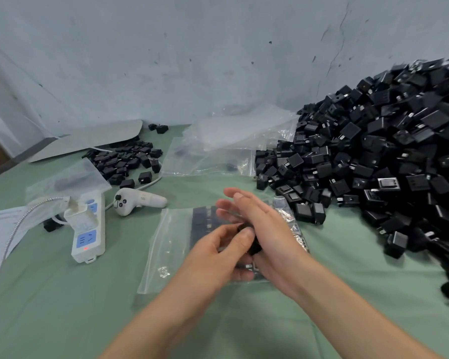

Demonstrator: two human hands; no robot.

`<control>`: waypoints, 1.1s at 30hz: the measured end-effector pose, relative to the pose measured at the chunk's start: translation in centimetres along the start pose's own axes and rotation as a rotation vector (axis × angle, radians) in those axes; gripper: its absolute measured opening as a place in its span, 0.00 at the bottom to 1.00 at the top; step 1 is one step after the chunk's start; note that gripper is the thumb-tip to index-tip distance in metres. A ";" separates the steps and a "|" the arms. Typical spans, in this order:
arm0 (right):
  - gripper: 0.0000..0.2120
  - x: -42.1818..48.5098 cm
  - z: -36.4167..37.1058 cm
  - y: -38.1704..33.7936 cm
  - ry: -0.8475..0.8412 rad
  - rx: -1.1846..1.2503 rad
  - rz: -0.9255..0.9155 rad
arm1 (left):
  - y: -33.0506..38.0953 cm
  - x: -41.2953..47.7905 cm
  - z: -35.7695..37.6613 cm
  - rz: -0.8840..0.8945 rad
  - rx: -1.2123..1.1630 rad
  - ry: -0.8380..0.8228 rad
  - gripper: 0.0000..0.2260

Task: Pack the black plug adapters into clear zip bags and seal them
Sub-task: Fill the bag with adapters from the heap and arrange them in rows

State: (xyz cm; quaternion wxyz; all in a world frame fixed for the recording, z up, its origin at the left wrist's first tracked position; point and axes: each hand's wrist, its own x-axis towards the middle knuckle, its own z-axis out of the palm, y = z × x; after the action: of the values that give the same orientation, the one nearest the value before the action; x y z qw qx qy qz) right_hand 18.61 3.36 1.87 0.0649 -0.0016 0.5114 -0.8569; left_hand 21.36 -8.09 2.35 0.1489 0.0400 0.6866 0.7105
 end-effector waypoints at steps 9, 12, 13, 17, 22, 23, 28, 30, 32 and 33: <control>0.09 0.1 -0.2 0.5 0.024 -0.458 -0.185 | 0.3 1.5 -4.3 0.020 -0.091 0.309 0.05; 0.13 0.4 -1.9 0.4 0.053 -0.752 -0.238 | 0.7 1.8 -8.5 -0.003 -0.219 0.507 0.04; 0.15 0.5 -2.6 0.4 0.059 -0.903 -0.252 | 0.6 1.6 -10.0 -0.017 -0.249 0.551 0.04; 0.22 1.2 -4.5 0.7 0.069 -1.574 -0.326 | -0.6 1.2 -14.8 -0.103 -0.222 0.653 0.05; 0.25 1.6 -5.0 1.9 0.019 -1.761 -0.218 | -2.5 -0.1 -16.5 -0.075 0.274 0.546 0.06; 0.25 1.7 -5.0 2.0 0.007 -1.773 -0.203 | -2.6 -0.4 -16.3 -0.040 0.430 0.514 0.09; 0.25 1.9 -5.2 2.4 -0.001 -1.794 -0.145 | -2.6 -1.3 -15.8 0.104 0.680 0.299 0.24; 0.26 1.9 -5.2 2.5 -0.001 -1.793 -0.142 | -2.7 -1.5 -15.8 0.109 0.664 0.216 0.27; 0.26 1.9 -5.2 2.6 -0.004 -1.794 -0.141 | -2.7 -1.6 -15.8 0.074 0.662 0.132 0.29; 0.26 1.9 -5.2 2.6 -0.005 -1.794 -0.141 | -2.7 -1.8 -15.8 0.053 0.666 0.098 0.29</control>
State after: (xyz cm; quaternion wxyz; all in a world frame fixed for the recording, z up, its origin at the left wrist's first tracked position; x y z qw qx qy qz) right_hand 16.61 6.52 -3.04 -0.0124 -0.0850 0.9868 -0.1374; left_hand 19.33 -23.76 -0.92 0.0757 0.0699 0.8861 0.4518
